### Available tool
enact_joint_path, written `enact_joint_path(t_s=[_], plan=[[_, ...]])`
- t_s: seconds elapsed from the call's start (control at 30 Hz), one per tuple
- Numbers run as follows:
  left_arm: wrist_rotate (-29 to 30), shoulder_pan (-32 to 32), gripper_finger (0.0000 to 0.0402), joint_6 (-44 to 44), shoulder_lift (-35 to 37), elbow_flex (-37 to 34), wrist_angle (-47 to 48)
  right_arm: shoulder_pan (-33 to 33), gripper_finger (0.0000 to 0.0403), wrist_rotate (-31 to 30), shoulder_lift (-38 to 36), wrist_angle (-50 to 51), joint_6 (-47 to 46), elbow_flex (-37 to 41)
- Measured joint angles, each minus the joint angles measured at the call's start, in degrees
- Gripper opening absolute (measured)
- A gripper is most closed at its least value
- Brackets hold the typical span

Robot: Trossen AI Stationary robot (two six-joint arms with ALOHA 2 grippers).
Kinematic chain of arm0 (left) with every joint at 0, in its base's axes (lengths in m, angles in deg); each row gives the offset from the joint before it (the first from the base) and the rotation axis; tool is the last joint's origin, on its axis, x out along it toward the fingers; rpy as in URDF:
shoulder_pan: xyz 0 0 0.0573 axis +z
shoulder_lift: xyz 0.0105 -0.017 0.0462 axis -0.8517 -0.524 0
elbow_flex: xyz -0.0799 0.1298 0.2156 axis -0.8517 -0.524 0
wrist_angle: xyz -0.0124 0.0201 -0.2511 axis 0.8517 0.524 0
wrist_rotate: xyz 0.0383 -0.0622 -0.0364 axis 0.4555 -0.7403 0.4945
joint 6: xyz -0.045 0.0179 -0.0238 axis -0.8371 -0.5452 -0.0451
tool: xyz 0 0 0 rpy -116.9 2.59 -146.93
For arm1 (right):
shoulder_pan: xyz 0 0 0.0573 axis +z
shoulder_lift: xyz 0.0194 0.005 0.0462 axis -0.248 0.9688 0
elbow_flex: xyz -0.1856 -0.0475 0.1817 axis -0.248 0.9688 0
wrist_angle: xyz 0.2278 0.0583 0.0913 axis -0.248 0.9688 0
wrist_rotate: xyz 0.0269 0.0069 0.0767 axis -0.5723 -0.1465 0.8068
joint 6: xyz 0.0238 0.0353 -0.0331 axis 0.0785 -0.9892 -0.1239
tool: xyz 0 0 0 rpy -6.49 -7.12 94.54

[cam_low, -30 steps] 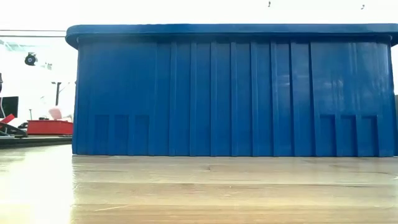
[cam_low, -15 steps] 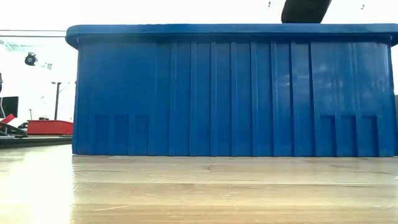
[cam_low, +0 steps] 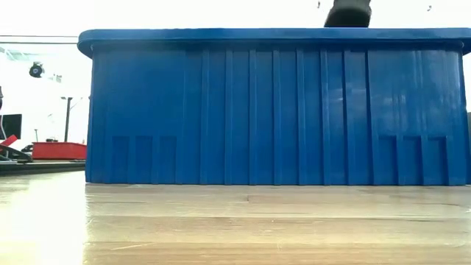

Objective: Pick and place slides into bin
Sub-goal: Put the black slides into the blue bin

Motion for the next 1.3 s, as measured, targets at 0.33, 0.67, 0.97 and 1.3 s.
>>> enact_joint_path(t_s=[0.33, 0.67, 0.97, 1.3], plan=[[0.09, 0.0, 0.0251, -0.05, 2.03, -0.17, -0.02, -14.26, 0.0009, 20.53, 7.33, -12.57, 8.81, 8.01], [0.09, 0.0, 0.0251, 0.27, 3.12, -0.2, 0.33, -19.76, 0.0009, 21.77, 12.86, -23.41, 23.08, 15.97], [0.15, 0.0, 0.0251, 0.32, 3.12, -0.27, 0.37, -22.91, 0.0009, 21.71, 18.98, -35.28, 28.27, 19.1], [0.24, 0.0, 0.0251, 0.23, 3.12, -0.31, 1.44, -24.96, 0.0021, 21.99, 23.94, -35.06, 26.64, 18.53]])
